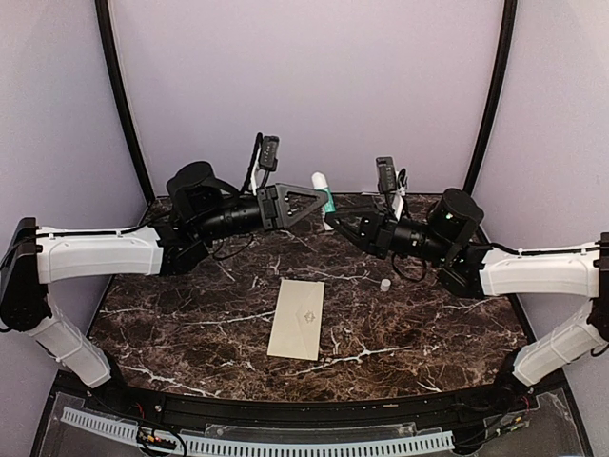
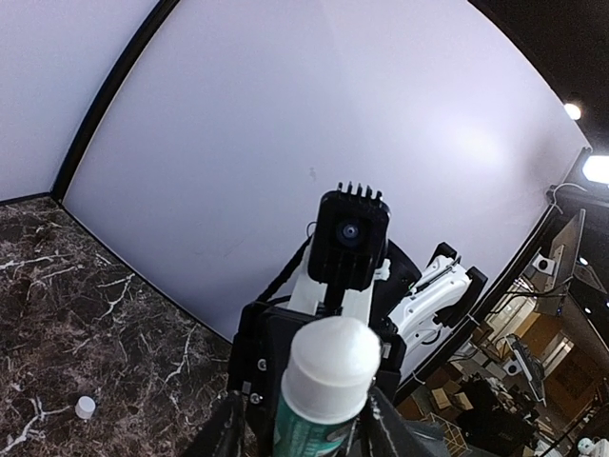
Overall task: Place the letter into the envelope and seal it
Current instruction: Screw the solid glue.
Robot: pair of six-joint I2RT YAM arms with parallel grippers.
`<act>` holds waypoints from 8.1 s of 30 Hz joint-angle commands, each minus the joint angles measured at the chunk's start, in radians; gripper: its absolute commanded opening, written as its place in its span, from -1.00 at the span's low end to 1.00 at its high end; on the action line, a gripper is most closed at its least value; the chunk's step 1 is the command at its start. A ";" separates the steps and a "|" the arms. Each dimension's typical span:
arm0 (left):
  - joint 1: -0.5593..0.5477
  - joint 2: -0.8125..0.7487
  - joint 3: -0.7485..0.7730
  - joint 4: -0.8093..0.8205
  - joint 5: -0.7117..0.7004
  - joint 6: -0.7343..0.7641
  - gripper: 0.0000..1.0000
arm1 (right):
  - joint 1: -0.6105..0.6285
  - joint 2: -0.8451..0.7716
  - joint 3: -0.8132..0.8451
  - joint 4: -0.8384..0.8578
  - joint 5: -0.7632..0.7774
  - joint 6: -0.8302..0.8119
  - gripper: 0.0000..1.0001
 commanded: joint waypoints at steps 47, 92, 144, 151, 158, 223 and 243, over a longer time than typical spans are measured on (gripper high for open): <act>-0.006 -0.061 0.027 0.015 0.160 0.113 -0.92 | -0.001 0.018 0.093 -0.175 -0.273 -0.056 -0.24; -0.005 -0.053 -0.008 -0.373 -0.357 0.251 -1.00 | 0.232 0.260 0.503 -0.734 0.796 -0.165 -0.86; 0.265 -0.266 -0.143 0.008 0.423 0.205 -0.93 | 0.134 0.356 0.415 -0.056 -0.223 -0.016 -0.02; 0.265 -0.271 -0.142 -0.002 0.419 0.218 -0.94 | 0.133 0.360 0.413 -0.045 -0.222 -0.013 -0.19; 0.265 -0.264 -0.139 -0.002 0.428 0.213 -0.94 | 0.134 0.352 0.415 -0.043 -0.213 -0.020 -0.27; 0.128 -0.209 -0.108 -0.463 -0.305 0.474 -1.00 | 0.212 0.415 0.751 -0.759 0.798 -0.249 -0.89; 0.230 -0.276 -0.132 -0.369 -0.179 0.343 -1.00 | 0.132 0.196 0.482 -0.550 0.398 -0.265 0.16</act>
